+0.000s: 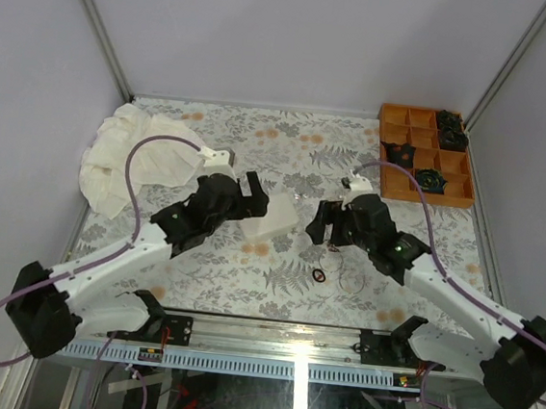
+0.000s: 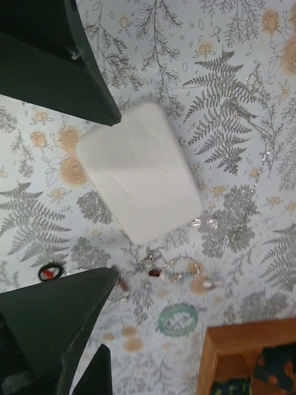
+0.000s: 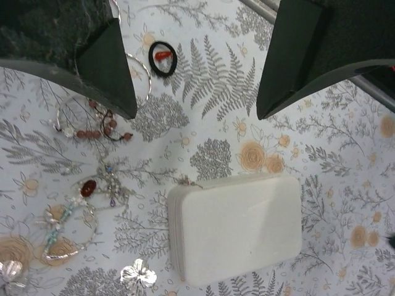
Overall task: Organize the mixed jewelry
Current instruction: Close the jewelry box at the center of the board, then reset both arms
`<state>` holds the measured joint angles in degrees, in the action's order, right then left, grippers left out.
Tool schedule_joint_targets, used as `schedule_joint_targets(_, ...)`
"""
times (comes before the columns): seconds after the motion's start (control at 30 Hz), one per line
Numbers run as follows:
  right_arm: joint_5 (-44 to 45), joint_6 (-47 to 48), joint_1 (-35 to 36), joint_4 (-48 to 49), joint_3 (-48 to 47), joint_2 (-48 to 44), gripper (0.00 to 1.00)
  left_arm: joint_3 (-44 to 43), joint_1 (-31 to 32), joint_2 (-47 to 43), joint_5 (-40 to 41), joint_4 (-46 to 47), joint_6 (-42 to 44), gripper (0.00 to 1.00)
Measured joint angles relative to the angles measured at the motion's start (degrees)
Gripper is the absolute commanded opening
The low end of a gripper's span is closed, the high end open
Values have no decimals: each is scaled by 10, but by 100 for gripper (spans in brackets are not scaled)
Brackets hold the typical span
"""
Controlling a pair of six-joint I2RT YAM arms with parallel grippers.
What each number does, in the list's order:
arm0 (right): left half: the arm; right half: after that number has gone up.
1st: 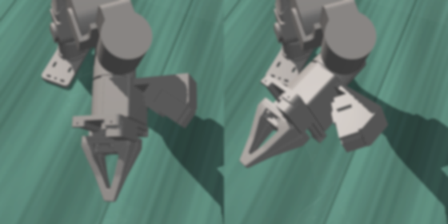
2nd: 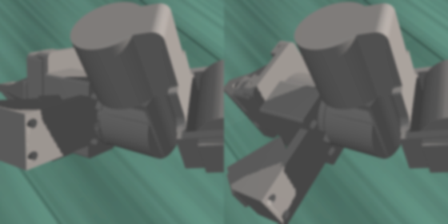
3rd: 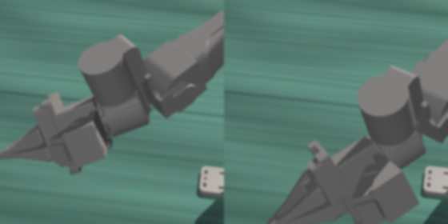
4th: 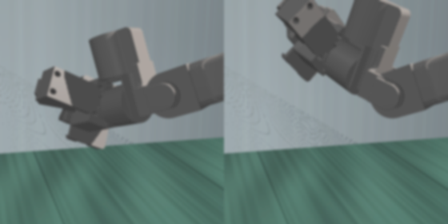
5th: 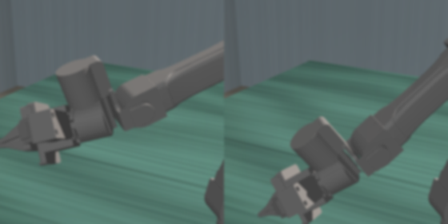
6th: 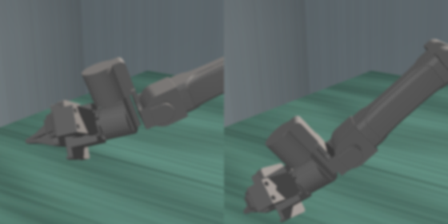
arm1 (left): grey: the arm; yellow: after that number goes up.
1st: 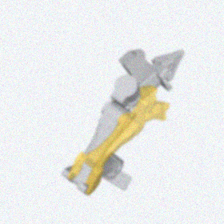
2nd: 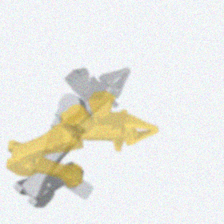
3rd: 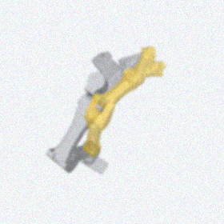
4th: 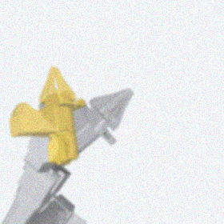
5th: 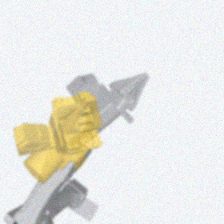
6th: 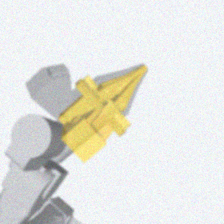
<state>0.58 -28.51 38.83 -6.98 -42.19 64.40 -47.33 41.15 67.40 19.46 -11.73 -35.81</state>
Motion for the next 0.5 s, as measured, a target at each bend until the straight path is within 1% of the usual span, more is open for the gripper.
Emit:
schedule_joint_targets(0.27, 34, -7, 0, -77, 55, -164, 89, 32, 0, -183, -26, -63, -15, 100)
schedule_joint_targets(0.3, 36, -9, 0, -85, 62, -186, 91, 33, 0, -203, -28, -72, -17, 100)
schedule_joint_targets(0.4, 48, -16, -1, -110, 75, -242, 98, 33, 0, -240, -35, -95, -21, 100)
schedule_joint_targets(0.5, 59, -20, -1, -138, 78, -279, 99, 43, 0, -261, -42, -110, -27, 100)
